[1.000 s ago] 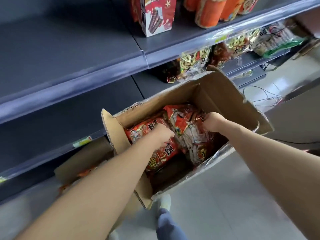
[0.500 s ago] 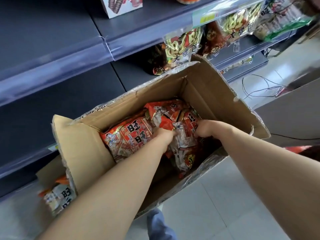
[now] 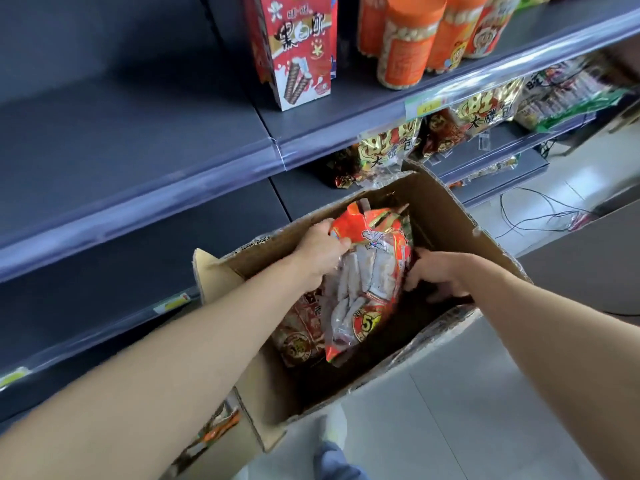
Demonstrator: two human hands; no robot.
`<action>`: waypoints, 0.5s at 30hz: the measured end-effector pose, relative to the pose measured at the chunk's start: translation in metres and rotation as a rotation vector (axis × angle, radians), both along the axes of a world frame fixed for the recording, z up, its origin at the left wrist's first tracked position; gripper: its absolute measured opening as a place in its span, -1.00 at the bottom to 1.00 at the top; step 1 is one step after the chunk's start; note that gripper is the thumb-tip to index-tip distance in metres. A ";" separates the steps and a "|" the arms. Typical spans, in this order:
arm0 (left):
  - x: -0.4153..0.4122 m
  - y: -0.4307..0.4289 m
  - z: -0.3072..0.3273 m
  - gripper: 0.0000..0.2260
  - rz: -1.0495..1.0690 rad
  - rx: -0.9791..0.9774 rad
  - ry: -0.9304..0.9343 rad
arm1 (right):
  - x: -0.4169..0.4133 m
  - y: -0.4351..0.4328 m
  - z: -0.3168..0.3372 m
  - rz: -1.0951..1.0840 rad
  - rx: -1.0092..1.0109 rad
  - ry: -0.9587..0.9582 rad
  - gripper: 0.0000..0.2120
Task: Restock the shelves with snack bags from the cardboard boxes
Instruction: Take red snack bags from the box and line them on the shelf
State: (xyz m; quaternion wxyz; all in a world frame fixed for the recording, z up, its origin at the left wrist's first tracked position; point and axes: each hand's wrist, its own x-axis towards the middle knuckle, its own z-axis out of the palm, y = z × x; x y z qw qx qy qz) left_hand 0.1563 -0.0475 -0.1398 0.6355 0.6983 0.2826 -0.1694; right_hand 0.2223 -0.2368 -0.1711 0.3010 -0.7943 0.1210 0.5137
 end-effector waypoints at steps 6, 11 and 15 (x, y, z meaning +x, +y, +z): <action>-0.035 0.063 0.075 -0.80 0.027 -0.110 -0.165 | -0.020 0.031 0.054 -0.189 0.448 0.172 -0.53; -0.076 0.128 0.119 -0.83 0.135 -0.191 -0.280 | -0.046 0.084 0.115 -0.132 0.538 0.118 -0.68; -0.116 0.199 0.144 -0.87 0.298 -0.217 -0.331 | -0.069 0.151 0.152 -0.039 0.464 0.022 -0.95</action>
